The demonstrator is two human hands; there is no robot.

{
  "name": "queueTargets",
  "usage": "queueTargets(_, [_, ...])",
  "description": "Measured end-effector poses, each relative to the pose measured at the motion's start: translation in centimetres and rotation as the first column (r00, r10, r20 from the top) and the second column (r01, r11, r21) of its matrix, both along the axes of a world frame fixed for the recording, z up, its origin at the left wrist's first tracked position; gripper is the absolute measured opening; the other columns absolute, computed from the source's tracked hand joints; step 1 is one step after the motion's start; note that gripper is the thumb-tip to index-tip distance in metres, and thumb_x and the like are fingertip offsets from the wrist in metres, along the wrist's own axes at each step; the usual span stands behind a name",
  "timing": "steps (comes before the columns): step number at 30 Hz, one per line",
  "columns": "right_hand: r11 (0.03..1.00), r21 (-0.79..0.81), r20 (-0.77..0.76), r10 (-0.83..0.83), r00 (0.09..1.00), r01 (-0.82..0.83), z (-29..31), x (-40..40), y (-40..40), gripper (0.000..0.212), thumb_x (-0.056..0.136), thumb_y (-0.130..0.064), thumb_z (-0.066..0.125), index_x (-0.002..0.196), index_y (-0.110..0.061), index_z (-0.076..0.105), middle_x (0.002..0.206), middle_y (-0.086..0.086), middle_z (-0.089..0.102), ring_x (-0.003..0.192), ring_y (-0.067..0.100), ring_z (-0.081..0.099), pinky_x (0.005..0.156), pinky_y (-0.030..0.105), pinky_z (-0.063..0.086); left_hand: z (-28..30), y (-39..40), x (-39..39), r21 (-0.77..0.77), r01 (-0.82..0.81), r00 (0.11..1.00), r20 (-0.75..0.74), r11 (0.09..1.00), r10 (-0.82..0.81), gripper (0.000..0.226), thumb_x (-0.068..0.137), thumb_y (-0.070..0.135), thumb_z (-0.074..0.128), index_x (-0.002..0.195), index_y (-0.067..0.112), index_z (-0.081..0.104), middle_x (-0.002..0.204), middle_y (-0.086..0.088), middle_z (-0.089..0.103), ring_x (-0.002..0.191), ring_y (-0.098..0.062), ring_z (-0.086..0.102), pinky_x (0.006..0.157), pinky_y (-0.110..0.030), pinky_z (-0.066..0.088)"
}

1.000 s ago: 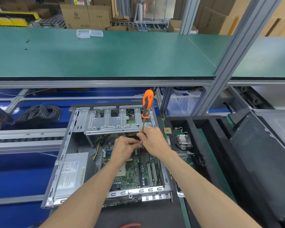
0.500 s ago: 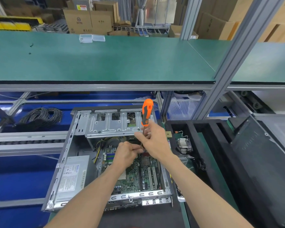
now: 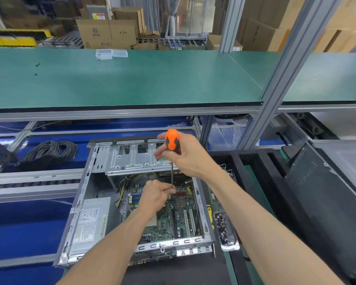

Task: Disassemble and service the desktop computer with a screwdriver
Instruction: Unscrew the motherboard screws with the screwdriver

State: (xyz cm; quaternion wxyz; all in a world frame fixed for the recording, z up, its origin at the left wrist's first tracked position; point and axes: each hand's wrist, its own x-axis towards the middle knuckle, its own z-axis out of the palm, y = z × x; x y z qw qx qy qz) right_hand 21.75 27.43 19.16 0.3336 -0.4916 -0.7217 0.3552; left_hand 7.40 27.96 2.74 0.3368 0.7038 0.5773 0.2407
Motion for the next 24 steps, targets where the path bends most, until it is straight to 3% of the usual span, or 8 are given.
queueTargets(3, [0.999,0.039,-0.034,0.006,0.999,-0.004,0.4,-1.4,-0.3,0.042,0.093,-0.010,0.067,0.132,-0.013,0.051,0.101,-0.004,0.074,0.098,0.008,0.068,0.092,0.028,0.052,-0.1,-0.1,-0.3,-0.010,-0.015,1.000,-0.018,1.000,0.015,0.009,0.087,0.017,0.076,0.091,0.012,0.082,0.097,0.001,0.078,0.089,-0.013,0.071,0.080,-0.015,0.044])
queueTargets(6, [0.913,0.322,-0.039,-0.250,0.968,0.249,0.8,-2.9,-0.5,0.042,0.088,-0.032,0.075,0.121,-0.018,0.053,0.101,-0.004,0.065,0.082,0.014,0.061,0.073,0.025,0.048,-0.3,0.0,-0.3,-0.010,-0.025,0.999,-0.043,1.000,0.024,0.011,0.088,0.019,0.074,0.090,0.011,0.082,0.089,-0.004,0.078,0.073,-0.020,0.066,0.070,-0.022,0.041])
queueTargets(9, [0.773,0.604,0.269,-0.425,0.864,0.192,1.3,-3.3,-0.1,0.018,0.102,-0.026,0.055,0.102,-0.007,0.054,0.092,0.008,0.061,0.069,0.032,0.058,0.061,0.038,0.045,-0.1,0.0,0.1,-0.001,-0.024,0.997,-0.079,1.000,0.024,0.014,0.089,0.023,0.074,0.097,0.014,0.081,0.098,-0.006,0.078,0.086,-0.022,0.069,0.074,-0.022,0.043])
queueTargets(11, [0.814,0.569,0.411,-0.405,0.817,0.117,1.8,-3.1,0.4,0.013,0.103,-0.018,0.045,0.096,-0.008,0.048,0.084,0.008,0.058,0.067,0.033,0.055,0.061,0.041,0.044,-0.1,0.0,0.2,-0.006,-0.017,0.996,-0.089,1.000,0.017,0.016,0.090,0.025,0.073,0.099,0.015,0.081,0.104,-0.004,0.077,0.091,-0.021,0.069,0.077,-0.022,0.045])
queueTargets(16, [0.947,0.322,0.396,-0.144,0.907,0.009,3.9,-0.7,1.2,0.015,0.095,-0.009,0.047,0.084,-0.005,0.057,0.065,0.008,0.061,0.068,0.031,0.062,0.062,0.042,0.049,-0.1,0.1,0.4,-0.019,-0.022,0.998,-0.066,1.000,0.021,0.014,0.090,0.022,0.074,0.100,0.015,0.081,0.096,-0.013,0.076,0.074,-0.027,0.066,0.061,-0.006,0.040])
queueTargets(20, [0.893,0.436,0.573,-0.367,0.733,0.107,4.2,-0.6,1.8,0.031,0.092,-0.026,0.051,0.069,-0.012,0.036,0.065,0.002,0.030,0.071,0.032,0.040,0.065,0.038,0.032,0.3,0.0,0.8,-0.005,-0.003,0.996,-0.086,1.000,0.002,0.015,0.093,0.024,0.071,0.100,0.017,0.081,0.087,-0.015,0.076,0.077,-0.027,0.066,0.069,-0.024,0.045])
queueTargets(22, [0.904,0.371,0.455,-0.375,0.808,0.210,3.9,-1.9,2.1,0.045,0.096,-0.031,0.053,0.060,-0.013,0.033,0.062,0.003,0.031,0.071,0.032,0.036,0.067,0.037,0.033,0.0,0.1,0.7,0.004,-0.002,0.996,-0.086,1.000,0.003,0.014,0.093,0.022,0.070,0.096,0.015,0.082,0.076,-0.011,0.075,0.066,-0.020,0.060,0.062,-0.022,0.040])
queueTargets(24, [0.881,0.306,0.154,-0.419,0.895,0.360,3.1,-3.2,2.4,0.060,0.100,-0.031,0.055,0.049,-0.017,0.028,0.049,-0.002,0.030,0.059,0.028,0.033,0.069,0.037,0.032,-0.2,0.2,0.7,0.006,-0.011,0.997,-0.081,1.000,0.012,0.014,0.092,0.022,0.071,0.094,0.013,0.082,0.062,-0.005,0.070,0.058,-0.017,0.057,0.058,-0.018,0.036])
